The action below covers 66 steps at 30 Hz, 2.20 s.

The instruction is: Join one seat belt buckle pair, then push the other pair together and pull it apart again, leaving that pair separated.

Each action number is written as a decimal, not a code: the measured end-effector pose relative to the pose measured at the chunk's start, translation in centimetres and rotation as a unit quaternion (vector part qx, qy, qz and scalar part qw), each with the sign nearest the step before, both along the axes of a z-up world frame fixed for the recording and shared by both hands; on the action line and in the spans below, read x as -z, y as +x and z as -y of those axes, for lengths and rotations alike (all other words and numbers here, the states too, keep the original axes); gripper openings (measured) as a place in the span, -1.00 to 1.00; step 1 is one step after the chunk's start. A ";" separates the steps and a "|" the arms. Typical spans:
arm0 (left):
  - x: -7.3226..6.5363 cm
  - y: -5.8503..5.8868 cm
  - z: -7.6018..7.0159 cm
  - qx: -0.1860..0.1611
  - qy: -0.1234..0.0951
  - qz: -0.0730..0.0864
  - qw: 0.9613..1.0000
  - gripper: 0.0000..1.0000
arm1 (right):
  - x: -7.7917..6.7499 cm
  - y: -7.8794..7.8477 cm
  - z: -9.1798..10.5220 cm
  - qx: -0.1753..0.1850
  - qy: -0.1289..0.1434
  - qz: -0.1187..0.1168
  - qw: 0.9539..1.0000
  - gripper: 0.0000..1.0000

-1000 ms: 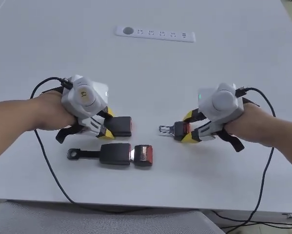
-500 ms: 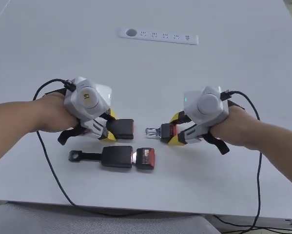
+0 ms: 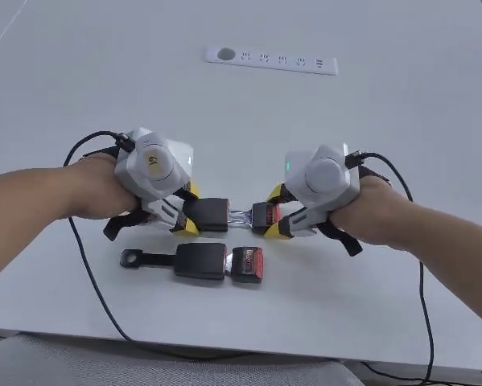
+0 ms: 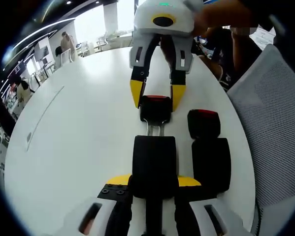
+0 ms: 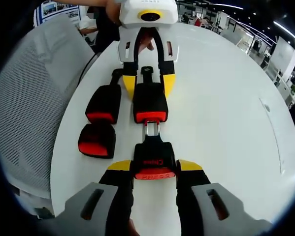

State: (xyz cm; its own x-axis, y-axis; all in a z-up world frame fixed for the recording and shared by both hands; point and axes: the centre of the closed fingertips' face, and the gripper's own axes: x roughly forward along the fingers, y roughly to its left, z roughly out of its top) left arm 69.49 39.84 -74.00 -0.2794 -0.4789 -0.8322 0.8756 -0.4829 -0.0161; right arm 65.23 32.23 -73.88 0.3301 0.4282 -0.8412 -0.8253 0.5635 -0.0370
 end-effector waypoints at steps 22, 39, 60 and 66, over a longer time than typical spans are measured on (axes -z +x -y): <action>0.0 0.0 0.0 0.008 -0.005 -0.002 1.000 -0.37 | 0.2 0.7 -1.1 -0.004 0.005 -0.007 1.000 -0.40; 0.1 -0.1 0.1 0.011 -0.003 -0.002 1.000 -0.38 | 0.2 0.8 -1.6 0.000 0.011 -0.004 1.000 -0.42; 0.0 -0.2 0.1 0.013 -0.004 -0.002 1.000 -0.38 | 0.1 1.1 -2.3 0.004 0.010 -0.006 1.000 -0.42; 0.0 -0.3 0.1 0.013 -0.003 -0.002 1.000 -0.38 | 0.2 1.1 -2.3 0.005 0.009 -0.009 1.000 -0.42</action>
